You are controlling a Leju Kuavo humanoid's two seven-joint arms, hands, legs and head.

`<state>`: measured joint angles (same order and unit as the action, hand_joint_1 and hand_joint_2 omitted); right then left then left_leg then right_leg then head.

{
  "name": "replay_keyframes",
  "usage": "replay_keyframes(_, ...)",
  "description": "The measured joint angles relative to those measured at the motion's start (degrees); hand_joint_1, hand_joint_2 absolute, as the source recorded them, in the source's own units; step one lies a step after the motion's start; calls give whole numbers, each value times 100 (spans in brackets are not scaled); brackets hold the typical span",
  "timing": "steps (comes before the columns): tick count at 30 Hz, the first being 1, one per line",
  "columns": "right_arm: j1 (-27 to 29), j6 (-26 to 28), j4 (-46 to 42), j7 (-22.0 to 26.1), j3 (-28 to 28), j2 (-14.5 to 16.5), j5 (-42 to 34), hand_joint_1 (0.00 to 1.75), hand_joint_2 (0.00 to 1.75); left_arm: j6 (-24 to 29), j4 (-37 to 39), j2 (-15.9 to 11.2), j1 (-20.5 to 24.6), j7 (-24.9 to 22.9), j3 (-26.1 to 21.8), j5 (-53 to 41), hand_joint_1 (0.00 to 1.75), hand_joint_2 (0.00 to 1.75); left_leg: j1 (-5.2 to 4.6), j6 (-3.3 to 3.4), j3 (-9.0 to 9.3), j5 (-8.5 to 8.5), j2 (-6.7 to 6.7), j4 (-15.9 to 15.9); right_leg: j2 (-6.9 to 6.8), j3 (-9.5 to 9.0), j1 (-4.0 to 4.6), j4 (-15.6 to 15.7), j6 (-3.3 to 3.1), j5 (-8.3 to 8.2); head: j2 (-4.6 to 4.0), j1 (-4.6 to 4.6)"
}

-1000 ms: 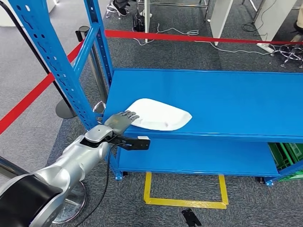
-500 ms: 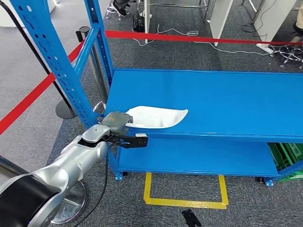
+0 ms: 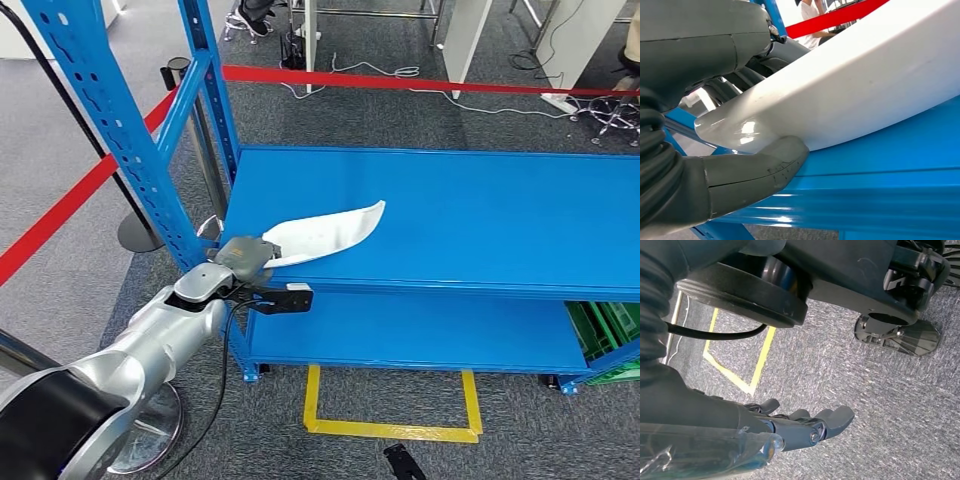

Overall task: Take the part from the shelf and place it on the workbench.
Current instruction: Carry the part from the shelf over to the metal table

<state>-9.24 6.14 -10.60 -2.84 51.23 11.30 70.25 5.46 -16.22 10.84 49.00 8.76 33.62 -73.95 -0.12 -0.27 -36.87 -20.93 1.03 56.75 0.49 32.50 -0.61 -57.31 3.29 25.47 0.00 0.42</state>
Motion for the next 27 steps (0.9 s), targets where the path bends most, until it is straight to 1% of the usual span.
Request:
replay_keyframes(9,1,2,0,2,0,0,24,0,175,-5,0,-10,4,27,4,-89,175,175,0,0,4,0,0,-1,0,-4,0,0,0,0,0,1)
replay_keyframes(19,4,10,0,33,4,0,35,0,175,339,0,-46,2,93,-9,20,175,175,0,0,5,0,0,-1,0,-4,0,0,0,0,0,0)
replay_keyframes(27,7,22,0,39,15,0,33,0,175,384,0,-46,1,94,-31,22,175,175,0,0,4,0,0,-1,0,-3,0,0,0,0,0,0)
